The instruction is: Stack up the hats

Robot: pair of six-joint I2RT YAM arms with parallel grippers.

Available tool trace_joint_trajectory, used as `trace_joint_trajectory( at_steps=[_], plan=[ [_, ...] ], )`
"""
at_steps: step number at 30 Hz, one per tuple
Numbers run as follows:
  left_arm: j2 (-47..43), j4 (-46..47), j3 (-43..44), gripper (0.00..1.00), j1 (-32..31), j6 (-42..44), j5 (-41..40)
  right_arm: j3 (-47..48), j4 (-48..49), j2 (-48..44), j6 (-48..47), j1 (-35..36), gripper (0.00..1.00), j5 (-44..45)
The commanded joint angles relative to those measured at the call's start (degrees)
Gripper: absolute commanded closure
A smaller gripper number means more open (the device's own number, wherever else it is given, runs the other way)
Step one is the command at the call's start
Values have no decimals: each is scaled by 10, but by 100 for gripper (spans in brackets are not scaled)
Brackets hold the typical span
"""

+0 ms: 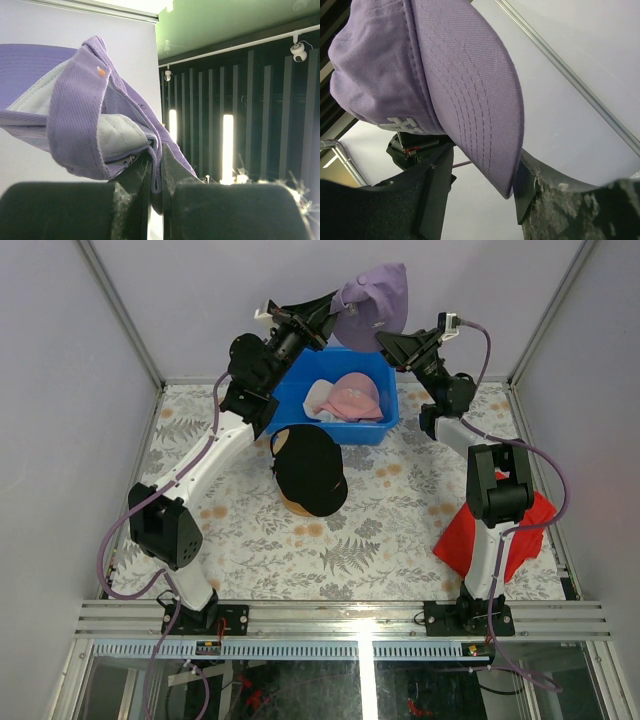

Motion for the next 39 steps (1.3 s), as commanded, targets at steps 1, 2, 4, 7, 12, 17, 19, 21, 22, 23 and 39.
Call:
trace_joint_trajectory(
  at_steps=[1, 2, 4, 7, 12, 17, 19, 21, 22, 23, 39],
  plan=[
    [7, 37, 16, 100, -4, -146, -18, -2, 64, -10, 0, 3, 48, 8],
    [8, 37, 18, 100, -3, -146, -19, -3, 64, -11, 0, 3, 50, 8],
    [9, 36, 21, 100, -3, -145, -19, -2, 63, -11, 0, 4, 55, 8],
    [8, 34, 22, 100, -3, -144, -19, 0, 62, -9, 1, 4, 72, 8],
    [1, 38, 9, 100, -2, -143, -26, 0, 61, -10, 2, 3, 89, 6],
    [-10, 61, -39, 99, 21, -140, -31, -9, 49, -21, 12, 0, 100, -3],
    [-12, 72, -59, 92, 52, -122, -13, -12, 23, -35, 21, -3, 100, -20],
    [-14, 80, -76, 76, 92, -96, 12, -15, -9, -56, 23, -9, 100, -44],
    [-16, 74, -83, 62, 113, -72, 28, -20, -30, -70, 19, -12, 100, -56],
    [-20, 68, -92, 51, 133, -54, 42, -26, -50, -86, 13, -16, 100, -66],
    [-111, -311, -152, 31, 275, 381, 315, 0, -273, -211, 0, -89, 100, -160]
  ],
)
